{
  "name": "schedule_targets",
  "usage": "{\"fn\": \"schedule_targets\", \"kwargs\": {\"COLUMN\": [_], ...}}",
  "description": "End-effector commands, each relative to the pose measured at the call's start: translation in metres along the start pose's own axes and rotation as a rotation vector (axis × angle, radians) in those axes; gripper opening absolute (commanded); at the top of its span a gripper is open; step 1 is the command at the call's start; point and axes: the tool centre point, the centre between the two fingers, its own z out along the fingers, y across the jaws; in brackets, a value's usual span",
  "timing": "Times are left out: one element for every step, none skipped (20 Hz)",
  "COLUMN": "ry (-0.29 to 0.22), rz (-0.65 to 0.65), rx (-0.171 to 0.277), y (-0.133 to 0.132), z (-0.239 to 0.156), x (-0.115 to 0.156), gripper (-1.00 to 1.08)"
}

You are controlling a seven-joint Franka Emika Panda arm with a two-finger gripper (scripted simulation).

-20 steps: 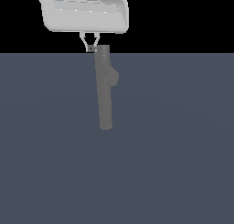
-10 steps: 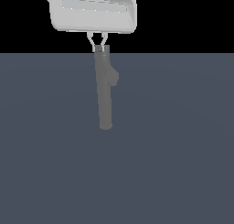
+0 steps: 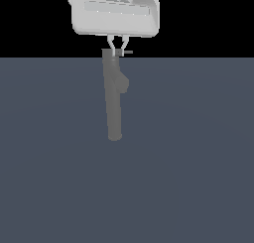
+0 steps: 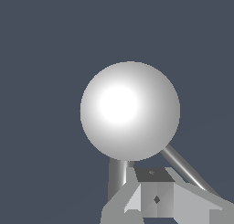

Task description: Turn on the faucet by rotating a designated handle.

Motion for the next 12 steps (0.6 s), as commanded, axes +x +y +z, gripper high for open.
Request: {"fn": "schedule_targets", "kwargs": {"ry": [0.003, 0.004, 0.005, 0.007, 0.008, 0.009, 0.010, 0.011, 0.012, 0.013, 0.014, 0.015], "rz": [0.005, 0.008, 0.010, 0.013, 0.015, 0.018, 0.020, 0.023, 0.025, 0.028, 0.030, 0.033], "rx": [-0.002, -0.002, -0.003, -0.004, -0.004, -0.005, -0.006, -0.006, -0.007, -0.008, -0.008, -0.009], "y": [0.005, 0.008, 0.011, 0.013, 0.016, 0.018, 0.021, 0.024, 0.026, 0.029, 0.032, 0.034], "z": [0.000, 0.000, 0.000, -0.001, -0.001, -0.001, -0.001, -0.001, -0.001, -0.001, -0.002, -0.002], "x": [0.006, 0.009, 0.012, 0.015, 0.018, 0.020, 0.023, 0.026, 0.029, 0.032, 0.035, 0.038], "gripper": [-1.00, -1.00, -1.00, -1.00, -1.00, -1.00, -1.00, -1.00, -1.00, -1.00, -1.00, -1.00]}}
